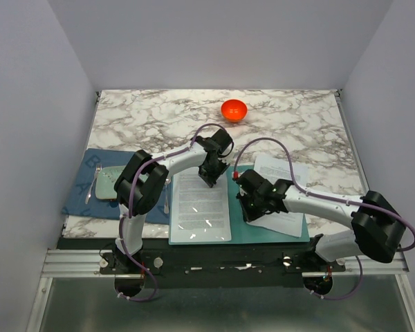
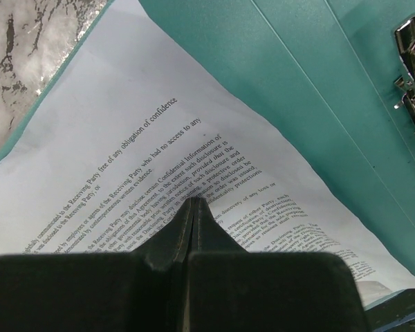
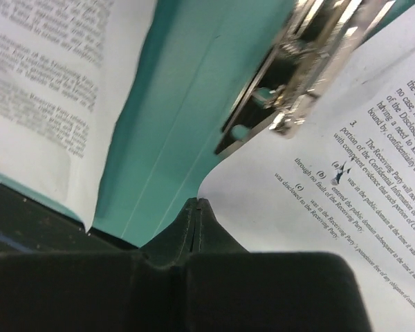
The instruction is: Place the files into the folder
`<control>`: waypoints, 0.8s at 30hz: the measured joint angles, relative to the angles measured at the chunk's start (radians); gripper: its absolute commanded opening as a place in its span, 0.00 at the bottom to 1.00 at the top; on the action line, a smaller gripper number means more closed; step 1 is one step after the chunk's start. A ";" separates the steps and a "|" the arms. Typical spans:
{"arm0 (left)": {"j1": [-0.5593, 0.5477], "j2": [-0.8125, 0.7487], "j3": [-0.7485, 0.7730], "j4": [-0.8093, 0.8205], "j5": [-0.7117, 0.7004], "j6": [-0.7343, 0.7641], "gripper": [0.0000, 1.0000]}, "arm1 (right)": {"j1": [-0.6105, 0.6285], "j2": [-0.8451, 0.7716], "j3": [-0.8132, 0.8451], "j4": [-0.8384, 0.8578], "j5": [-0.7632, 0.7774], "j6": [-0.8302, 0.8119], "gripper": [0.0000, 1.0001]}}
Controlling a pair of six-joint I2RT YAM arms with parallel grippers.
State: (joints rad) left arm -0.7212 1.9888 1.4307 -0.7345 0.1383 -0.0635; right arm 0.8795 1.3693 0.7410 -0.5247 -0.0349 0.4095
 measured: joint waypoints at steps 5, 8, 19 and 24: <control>0.000 0.000 0.000 -0.008 0.000 0.000 0.00 | 0.068 0.041 0.013 -0.029 -0.058 -0.015 0.01; 0.000 0.000 0.000 -0.010 0.000 0.000 0.00 | 0.101 0.088 0.044 -0.076 -0.066 -0.026 0.01; 0.000 0.000 0.000 -0.013 0.000 0.007 0.00 | 0.116 0.150 0.154 -0.233 -0.034 -0.071 0.60; 0.000 0.000 0.000 -0.014 0.000 0.012 0.00 | 0.110 0.061 0.248 -0.280 0.010 -0.078 0.65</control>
State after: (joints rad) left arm -0.7212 1.9888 1.4307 -0.7490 0.1379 -0.0513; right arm 0.9897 1.4300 0.9890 -0.8051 -0.0254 0.3317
